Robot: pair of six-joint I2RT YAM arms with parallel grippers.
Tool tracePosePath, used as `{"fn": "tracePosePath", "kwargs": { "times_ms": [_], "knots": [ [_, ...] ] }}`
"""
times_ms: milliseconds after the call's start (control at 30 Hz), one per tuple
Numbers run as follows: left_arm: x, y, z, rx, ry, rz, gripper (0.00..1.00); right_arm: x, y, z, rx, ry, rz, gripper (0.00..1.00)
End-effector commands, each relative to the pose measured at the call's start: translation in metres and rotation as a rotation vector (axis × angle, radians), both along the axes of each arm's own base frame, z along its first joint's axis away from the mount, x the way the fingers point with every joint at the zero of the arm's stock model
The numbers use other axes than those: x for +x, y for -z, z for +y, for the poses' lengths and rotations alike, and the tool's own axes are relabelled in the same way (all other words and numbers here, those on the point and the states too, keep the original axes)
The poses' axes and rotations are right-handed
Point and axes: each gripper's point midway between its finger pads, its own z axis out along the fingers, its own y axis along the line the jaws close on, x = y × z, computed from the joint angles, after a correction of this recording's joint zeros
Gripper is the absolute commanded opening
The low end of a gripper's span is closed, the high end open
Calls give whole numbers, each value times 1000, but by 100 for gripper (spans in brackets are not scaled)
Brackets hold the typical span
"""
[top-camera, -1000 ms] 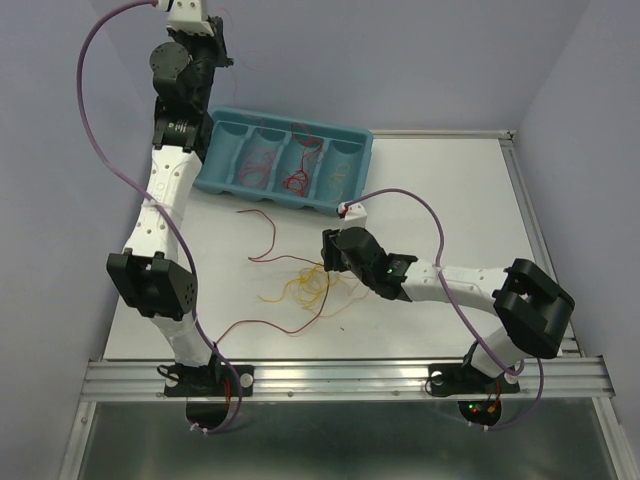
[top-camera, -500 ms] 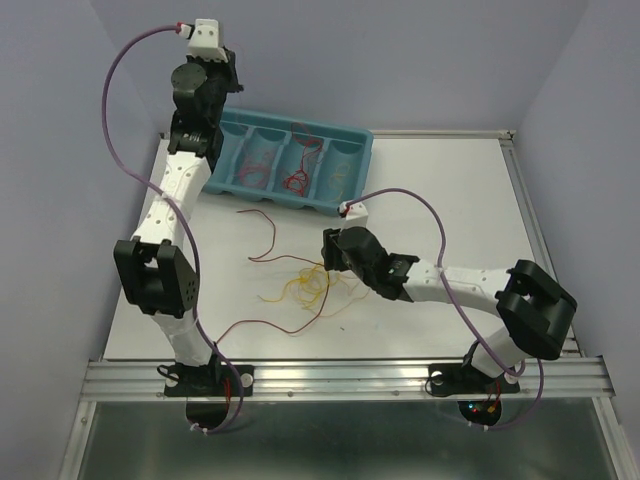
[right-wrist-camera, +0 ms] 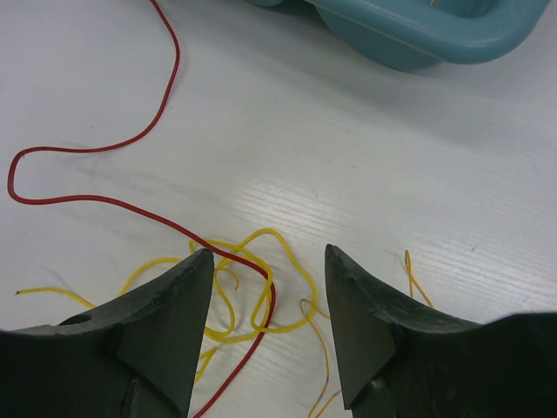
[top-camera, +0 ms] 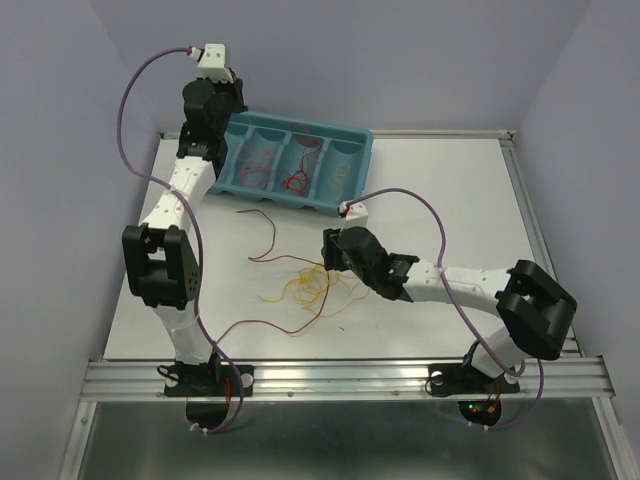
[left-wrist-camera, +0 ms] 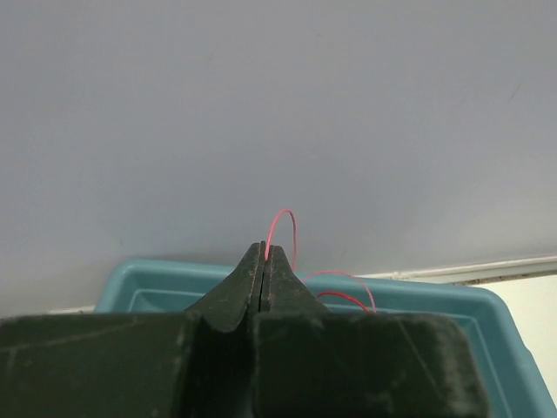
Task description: Untangle the cables
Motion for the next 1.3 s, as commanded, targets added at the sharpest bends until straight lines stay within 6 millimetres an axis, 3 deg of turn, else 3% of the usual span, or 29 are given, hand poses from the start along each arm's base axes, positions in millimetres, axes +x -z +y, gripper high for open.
{"fn": "tracePosePath", "kwargs": {
  "times_ms": [0, 67, 367, 467, 667, 800, 933, 1033, 1067, 1200, 1267],
  "knots": [
    [-8, 15, -2, 23, 31, -3, 0, 2, -12, -3, 49, 24, -34, 59],
    [-2, 46, 2, 42, 8, 54, 0, 1, -12, -2, 51, 18, -33, 59],
    [11, 129, 65, 50, -169, 240, 0, 1, -11, -1, 50, 19, -31, 59],
    [5, 159, 62, 120, -122, 282, 0, 2, -9, -1, 47, 17, -28, 59],
    [-1, 191, 54, 213, -69, 370, 0, 2, -7, 3, 44, 9, -21, 59],
    [-6, 223, 31, 280, 7, 429, 0, 3, -8, 1, 43, 15, -26, 59],
    [-3, 257, 5, 413, -30, 521, 0, 2, -13, 1, 56, 12, -30, 59],
    [-1, 287, 4, 457, -63, 629, 0, 0, -16, 1, 68, 10, -32, 59],
    [9, 291, 0, 440, -49, 649, 0, 0, -19, 0, 74, 10, -35, 59],
    [9, 304, 7, 394, -12, 721, 0, -1, -21, -1, 83, 9, -36, 59],
    [8, 304, 8, 388, -6, 722, 10, -2, -22, -1, 86, 7, -37, 59]
  ]
}}
